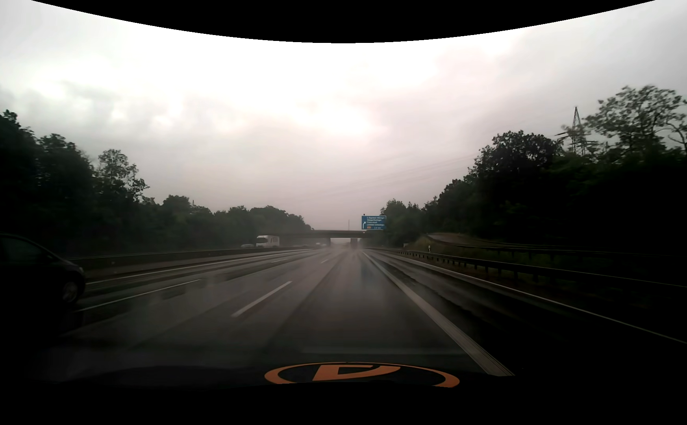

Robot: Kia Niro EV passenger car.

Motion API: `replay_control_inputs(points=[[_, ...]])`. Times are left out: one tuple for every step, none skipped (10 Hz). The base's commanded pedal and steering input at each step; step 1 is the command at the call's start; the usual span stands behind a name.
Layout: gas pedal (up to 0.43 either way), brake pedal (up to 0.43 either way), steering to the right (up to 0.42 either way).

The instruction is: Follow the waypoints while adhering to traffic rules and regulations

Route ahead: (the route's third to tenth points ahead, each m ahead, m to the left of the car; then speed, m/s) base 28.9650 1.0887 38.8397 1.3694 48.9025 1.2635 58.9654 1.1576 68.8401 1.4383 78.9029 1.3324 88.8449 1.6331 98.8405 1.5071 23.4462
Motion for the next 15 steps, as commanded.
replay_control_inputs(points=[[0.138,0.0,-0.002],[0.138,0.0,-0.002],[0.138,0.0,-0.002],[0.138,0.0,-0.001],[0.138,0.0,-0.001],[0.138,0.0,-0.001],[0.138,0.0,-0.001],[0.13,0.0,-0.001],[0.13,0.0,-0.001],[0.118,0.0,-0.001],[0.118,0.0,-0.002],[0.11,0.0,-0.001],[0.098,0.0,-0.001],[0.087,0.0,-0.001],[0.079,0.0,-0.003]])
